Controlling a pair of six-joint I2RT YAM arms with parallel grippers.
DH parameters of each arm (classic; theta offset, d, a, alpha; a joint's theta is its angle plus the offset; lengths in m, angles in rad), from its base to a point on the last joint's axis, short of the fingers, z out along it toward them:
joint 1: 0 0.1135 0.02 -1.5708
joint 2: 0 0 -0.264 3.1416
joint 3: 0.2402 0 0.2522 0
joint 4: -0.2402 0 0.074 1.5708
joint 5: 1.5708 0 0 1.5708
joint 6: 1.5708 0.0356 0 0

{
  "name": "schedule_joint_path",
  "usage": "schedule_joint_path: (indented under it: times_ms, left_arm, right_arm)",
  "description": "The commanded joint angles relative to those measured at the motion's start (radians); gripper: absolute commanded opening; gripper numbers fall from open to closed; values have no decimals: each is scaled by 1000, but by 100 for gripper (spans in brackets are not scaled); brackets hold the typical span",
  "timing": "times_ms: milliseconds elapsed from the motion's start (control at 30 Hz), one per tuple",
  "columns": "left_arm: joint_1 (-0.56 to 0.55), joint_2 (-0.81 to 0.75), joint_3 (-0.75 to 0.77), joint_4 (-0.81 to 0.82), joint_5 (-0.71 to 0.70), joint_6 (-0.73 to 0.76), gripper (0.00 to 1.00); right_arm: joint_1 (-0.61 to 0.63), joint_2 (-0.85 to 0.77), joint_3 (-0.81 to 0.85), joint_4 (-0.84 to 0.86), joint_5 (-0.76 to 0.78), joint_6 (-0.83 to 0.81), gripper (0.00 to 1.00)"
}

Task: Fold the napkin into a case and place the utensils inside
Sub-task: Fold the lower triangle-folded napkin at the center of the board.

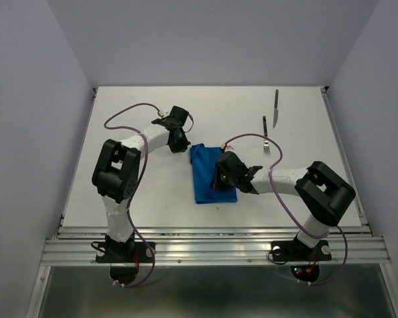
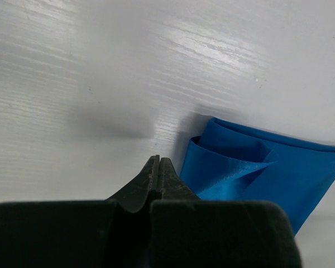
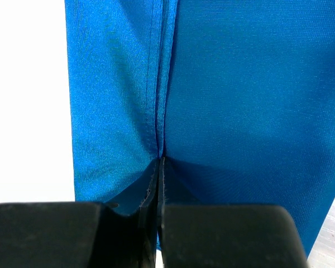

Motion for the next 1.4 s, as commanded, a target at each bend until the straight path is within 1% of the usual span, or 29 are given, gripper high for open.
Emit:
schedule_joint_path:
  times_ms: [0,133,200,233,667,1367]
  left_arm:
    - [-9,10,-15,36,28,16,0]
    - [-11,25,-4,45,76,26,0]
    - [-12,30,-1,53,76,27,0]
    - [-14,33,2,56,114,29,0]
    - [-23,38,26,86,182,29,0]
    - [-40,70,94,77,190,26,0]
  right_arm:
    - [8,1,-31,-52,18,-7,1]
    - [8,-1,-31,-53,18,-7,1]
    - [8,1,-29,-52,18,-7,1]
    - [8,1,-29,-52,19,-7,1]
    - [8,4,-26,-52,18,-7,1]
    - [8,-1,-28,-55,13,-14,1]
